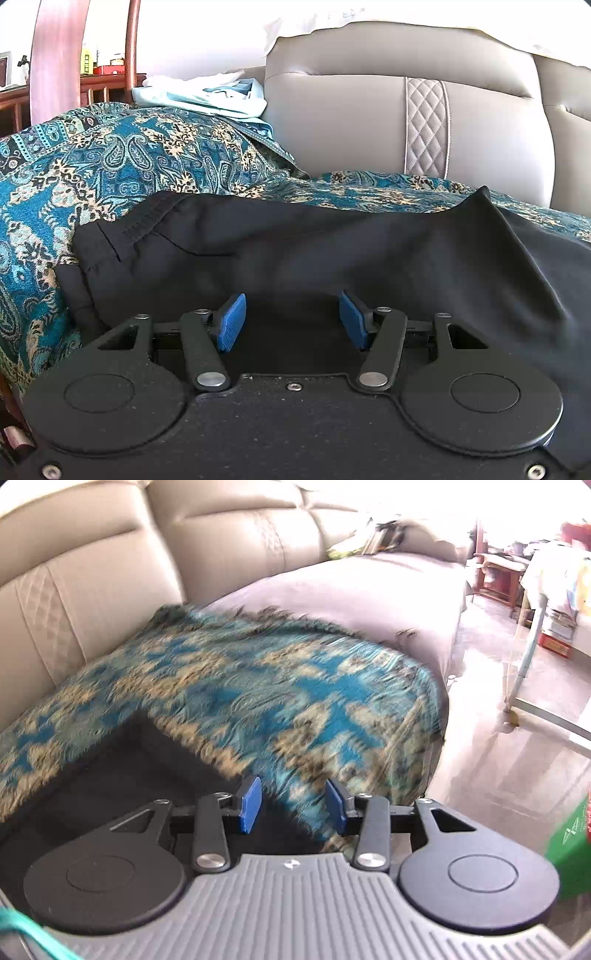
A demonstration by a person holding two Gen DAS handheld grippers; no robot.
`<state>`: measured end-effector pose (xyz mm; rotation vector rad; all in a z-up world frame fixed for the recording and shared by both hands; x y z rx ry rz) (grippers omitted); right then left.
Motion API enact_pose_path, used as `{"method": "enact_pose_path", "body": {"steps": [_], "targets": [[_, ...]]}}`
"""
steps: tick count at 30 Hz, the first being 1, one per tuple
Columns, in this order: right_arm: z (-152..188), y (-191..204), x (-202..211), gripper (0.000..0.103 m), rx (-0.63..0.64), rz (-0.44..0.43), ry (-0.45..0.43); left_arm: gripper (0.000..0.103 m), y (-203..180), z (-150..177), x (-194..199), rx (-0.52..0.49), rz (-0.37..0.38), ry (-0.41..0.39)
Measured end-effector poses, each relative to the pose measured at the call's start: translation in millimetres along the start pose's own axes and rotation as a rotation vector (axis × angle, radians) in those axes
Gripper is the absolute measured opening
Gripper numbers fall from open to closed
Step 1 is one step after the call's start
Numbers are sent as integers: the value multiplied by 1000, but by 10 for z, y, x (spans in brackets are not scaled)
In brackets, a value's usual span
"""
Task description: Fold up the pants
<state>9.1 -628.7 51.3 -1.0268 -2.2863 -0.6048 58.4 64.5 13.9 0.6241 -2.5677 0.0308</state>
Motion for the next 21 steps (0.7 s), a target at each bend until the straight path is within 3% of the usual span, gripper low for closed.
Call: {"method": "enact_pose_path", "body": {"steps": [3,6,12,14,17,21], "targets": [[82,70,223,63,-4,-165,-33,55,-8,8,4,1,-8,-5],[379,454,455,70,146,-338,-23,55,-14,5,7,1,-14,-6],[1552,1443,1359,84,591,-808,-12,55,-16,3,9,-4,-10,-10],[1920,1686,1628,86,705,-915,-18,56,-9,7,6,-5,-7,-13],[2355,1987,1884,86,817,-998,-27,56,-6,13,7,-5,-5,-17],[2638,2192,1932,83,777,-1002,-36,56,3,17,10,-4,-1,-18]]}}
Point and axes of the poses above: each gripper's, at about its wrist camera, not at the fingertips, and x roughly against the way its jaws point, y to its left, z to its underside, the point moved 1 cm from there along -x, roughly the way its jaws point, and after that the axes turned 9 degrees about -z, right-handed, at the moved point
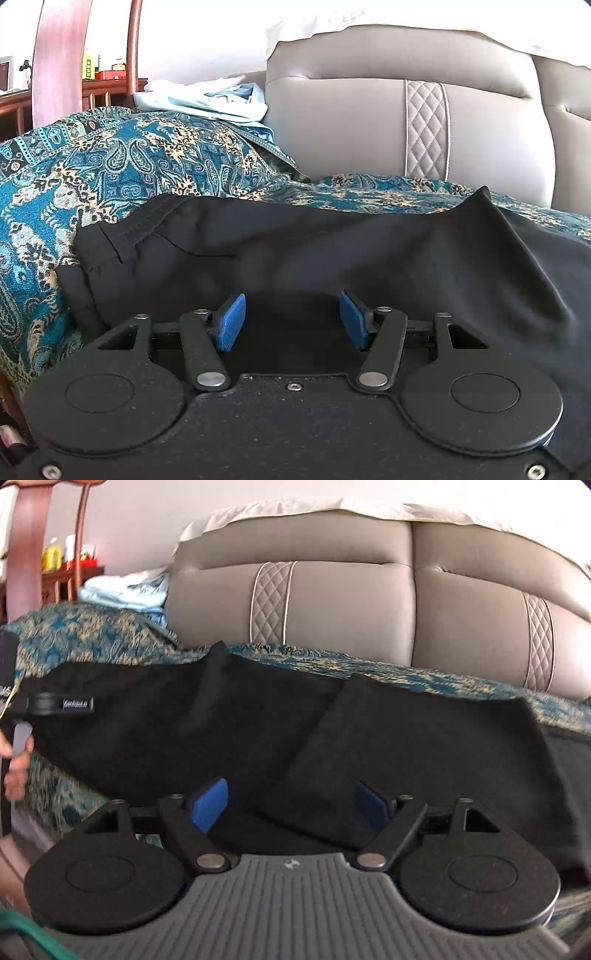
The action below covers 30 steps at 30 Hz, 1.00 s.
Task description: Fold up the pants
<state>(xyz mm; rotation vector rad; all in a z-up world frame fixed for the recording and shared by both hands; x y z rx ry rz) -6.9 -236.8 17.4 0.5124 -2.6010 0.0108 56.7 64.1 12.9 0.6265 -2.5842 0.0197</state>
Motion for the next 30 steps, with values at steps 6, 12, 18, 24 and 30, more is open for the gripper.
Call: {"method": "enact_pose_path", "body": {"steps": [6,12,18,24,30], "targets": [[85,-3,-119,57,106,138,-30,56,22,7,1,-4,10,-4],[108,-406,-167,30,227,481,13,56,28,8,-2,-6,15,-8],[-2,-1665,9,30,101,802,141,56,34,10,-3,-5,23,-9],[5,-3144,809,65,-399,1050,107,56,43,7,-3,-3,27,-10],[135,-3404,1340,76,-692,1063,-58,56,42,12,-2,-3,24,-11]]}}
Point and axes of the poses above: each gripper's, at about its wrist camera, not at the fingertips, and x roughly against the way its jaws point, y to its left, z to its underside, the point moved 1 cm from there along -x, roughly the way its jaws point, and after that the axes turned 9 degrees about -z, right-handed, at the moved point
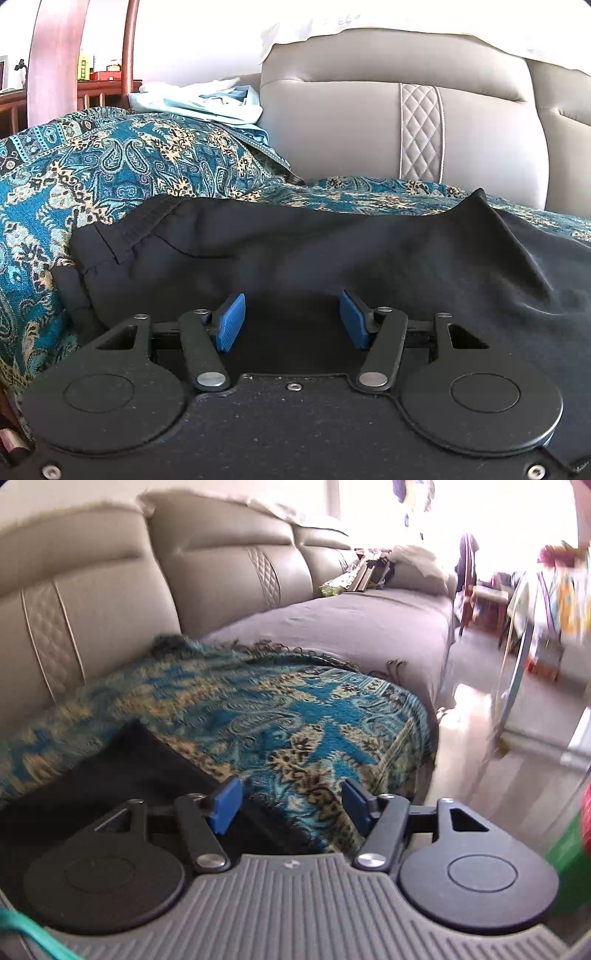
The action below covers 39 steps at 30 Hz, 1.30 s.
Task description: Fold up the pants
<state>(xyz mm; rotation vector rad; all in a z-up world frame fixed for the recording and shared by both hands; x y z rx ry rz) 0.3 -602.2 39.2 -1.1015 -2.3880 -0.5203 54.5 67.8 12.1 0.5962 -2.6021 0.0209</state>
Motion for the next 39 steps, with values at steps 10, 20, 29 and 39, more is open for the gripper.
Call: {"method": "enact_pose_path", "body": {"steps": [10,20,29,39], "targets": [[683,1764,795,94,357,-695,15,56,-19,1,-3,-7,-8,-5],[1919,3646,1890,103,833,-1082,-4,57,-40,2,-6,-9,-18,-3],[1359,3117,965,103,703,-907,132,59,-16,14,-12,-14,-7,-12],[129,1413,-485,103,327,-436,113,59,-28,5,-7,-15,-22,-4]]}}
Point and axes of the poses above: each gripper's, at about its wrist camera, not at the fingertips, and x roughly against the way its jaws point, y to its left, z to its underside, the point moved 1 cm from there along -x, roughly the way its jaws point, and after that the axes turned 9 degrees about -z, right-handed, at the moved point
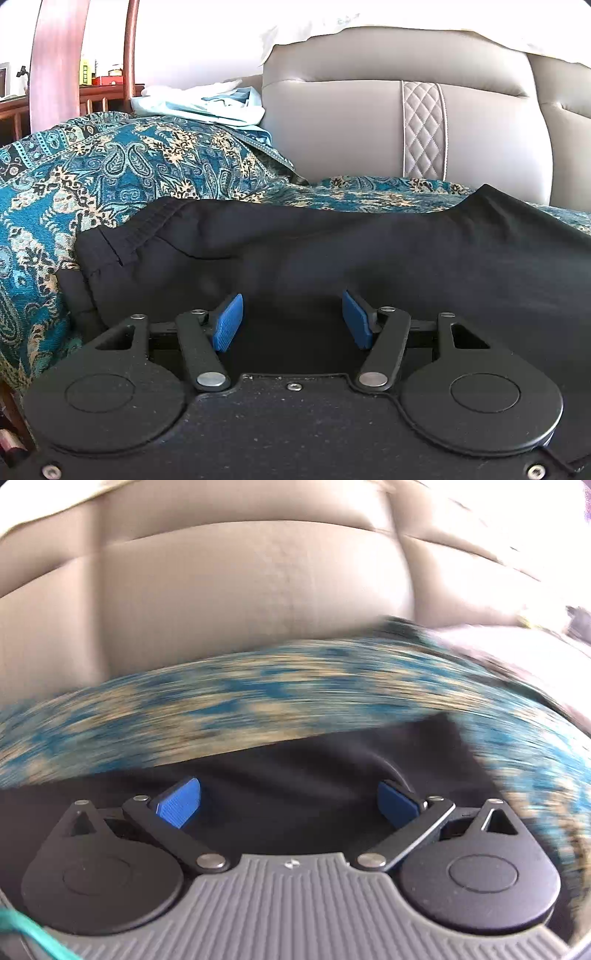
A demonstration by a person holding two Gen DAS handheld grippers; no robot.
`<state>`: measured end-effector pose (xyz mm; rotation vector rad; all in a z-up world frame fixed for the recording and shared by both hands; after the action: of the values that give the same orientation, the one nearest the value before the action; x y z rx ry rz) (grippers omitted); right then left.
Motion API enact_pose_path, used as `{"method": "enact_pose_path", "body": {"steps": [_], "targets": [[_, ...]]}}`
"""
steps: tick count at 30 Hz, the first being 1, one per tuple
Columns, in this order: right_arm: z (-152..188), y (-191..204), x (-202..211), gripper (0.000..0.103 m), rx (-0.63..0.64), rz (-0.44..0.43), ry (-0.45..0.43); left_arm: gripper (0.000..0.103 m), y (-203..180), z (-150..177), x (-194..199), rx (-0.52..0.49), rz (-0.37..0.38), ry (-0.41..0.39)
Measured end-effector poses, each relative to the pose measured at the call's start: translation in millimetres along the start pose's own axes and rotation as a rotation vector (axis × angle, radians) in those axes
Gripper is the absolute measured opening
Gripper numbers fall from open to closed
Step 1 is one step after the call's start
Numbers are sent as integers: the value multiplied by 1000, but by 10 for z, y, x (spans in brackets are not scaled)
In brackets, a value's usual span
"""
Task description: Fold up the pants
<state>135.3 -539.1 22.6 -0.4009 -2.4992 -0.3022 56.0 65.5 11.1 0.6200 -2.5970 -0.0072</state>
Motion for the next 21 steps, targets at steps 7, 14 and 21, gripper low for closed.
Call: {"method": "enact_pose_path", "body": {"steps": [7,14,21], "targets": [[-64,-835,174,103,-280,185,-71,59,-22,-23,-6,-4,-14,8],[392,114,1015,103,-330,-375,-207,59,-20,-25,-11,-10,-14,12],[1083,1014,1243,103,-208,-802,34,61,8,-46,-33,-22,-1,21]]}}
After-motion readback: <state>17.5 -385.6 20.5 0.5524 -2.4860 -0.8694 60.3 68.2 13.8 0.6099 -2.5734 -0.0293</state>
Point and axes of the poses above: each gripper's, at about its wrist camera, not at the fingertips, and x roughly against the way its jaws point, y to its left, z to its underside, the point moved 1 cm from there along -x, roughly the way its jaws point, and after that the axes turned 9 degrees about -z, right-handed, at the moved point
